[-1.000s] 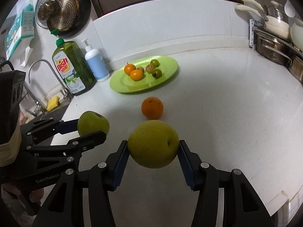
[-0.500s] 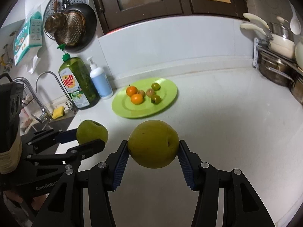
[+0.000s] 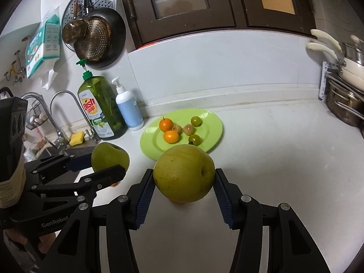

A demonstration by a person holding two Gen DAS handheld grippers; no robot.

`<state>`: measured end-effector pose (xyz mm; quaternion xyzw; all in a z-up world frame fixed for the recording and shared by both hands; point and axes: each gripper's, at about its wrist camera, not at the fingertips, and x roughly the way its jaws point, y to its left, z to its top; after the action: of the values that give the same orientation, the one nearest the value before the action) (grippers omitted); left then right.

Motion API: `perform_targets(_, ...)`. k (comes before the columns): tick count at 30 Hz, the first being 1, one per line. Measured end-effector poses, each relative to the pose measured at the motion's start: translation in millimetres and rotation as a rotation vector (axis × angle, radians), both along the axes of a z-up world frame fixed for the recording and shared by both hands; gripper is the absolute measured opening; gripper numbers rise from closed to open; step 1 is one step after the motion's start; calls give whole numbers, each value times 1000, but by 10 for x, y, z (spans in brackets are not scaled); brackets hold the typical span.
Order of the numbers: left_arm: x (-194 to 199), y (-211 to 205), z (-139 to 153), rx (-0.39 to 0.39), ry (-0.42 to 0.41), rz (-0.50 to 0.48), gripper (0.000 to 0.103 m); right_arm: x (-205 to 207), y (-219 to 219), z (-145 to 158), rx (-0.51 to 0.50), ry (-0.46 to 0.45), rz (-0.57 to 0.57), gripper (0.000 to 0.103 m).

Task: Organize fruits
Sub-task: 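Carry the green apple in the left tool over the plate while the right tool carries the pear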

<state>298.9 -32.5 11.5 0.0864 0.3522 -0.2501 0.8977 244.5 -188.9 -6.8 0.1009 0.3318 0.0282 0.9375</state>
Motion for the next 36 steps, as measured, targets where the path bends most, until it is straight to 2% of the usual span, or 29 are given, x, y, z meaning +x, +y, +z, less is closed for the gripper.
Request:
perform_targets(16,524,-116,82,-15,-9,64,49,601,-185,116,-1,-41,53,53)
perform_targets(24,902,-191,47,-14,-10,87,49,1030,-284,46,-8,-14,82,53)
perform_targets(36,1494,-339,-98,4,29,67,49,1618,-394,-131,-30,44,106,53)
